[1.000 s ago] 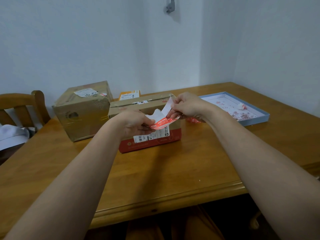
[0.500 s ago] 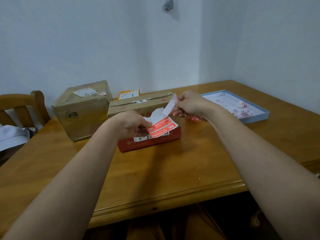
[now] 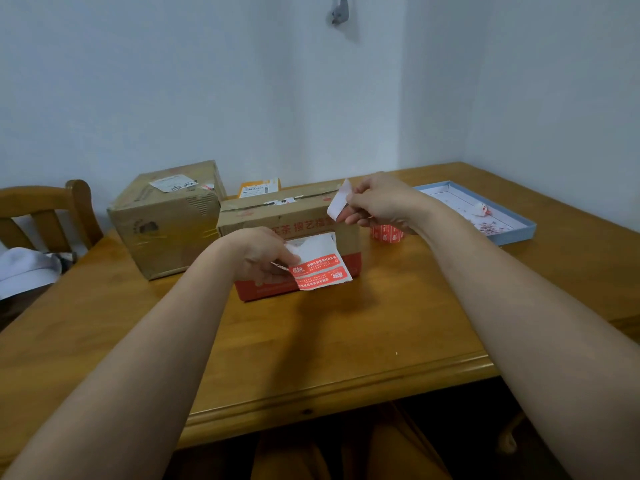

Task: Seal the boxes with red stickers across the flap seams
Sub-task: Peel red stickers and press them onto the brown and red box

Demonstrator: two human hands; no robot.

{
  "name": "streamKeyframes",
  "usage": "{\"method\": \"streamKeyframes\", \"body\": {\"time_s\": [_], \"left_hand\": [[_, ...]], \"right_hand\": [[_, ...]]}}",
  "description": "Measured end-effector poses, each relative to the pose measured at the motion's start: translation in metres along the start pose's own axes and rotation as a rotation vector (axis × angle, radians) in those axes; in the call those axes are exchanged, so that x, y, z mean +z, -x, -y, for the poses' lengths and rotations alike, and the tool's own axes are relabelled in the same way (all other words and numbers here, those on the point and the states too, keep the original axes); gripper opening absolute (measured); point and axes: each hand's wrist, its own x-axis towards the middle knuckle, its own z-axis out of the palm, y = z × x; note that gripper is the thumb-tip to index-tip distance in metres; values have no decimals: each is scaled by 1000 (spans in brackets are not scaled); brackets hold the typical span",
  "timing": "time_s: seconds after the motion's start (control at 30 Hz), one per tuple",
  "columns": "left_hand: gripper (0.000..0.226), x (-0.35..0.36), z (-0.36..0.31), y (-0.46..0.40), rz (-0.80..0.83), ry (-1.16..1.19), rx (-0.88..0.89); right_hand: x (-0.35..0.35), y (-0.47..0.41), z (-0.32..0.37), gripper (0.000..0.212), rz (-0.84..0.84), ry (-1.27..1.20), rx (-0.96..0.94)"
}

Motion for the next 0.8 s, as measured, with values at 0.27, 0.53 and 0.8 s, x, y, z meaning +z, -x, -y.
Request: {"method": "streamKeyframes", "body": {"time_s": [0.27, 0.53, 0.8], "left_hand": [[36, 14, 15, -4, 77, -280, -92], [41, -5, -4, 10, 106, -300, 67], [21, -34, -43, 14, -118, 200, 422]], "right_hand": [[5, -1, -1, 9, 58, 7, -20], [11, -9, 1, 8, 55, -2, -67], [17, -24, 25, 17, -4, 10, -235]]}}
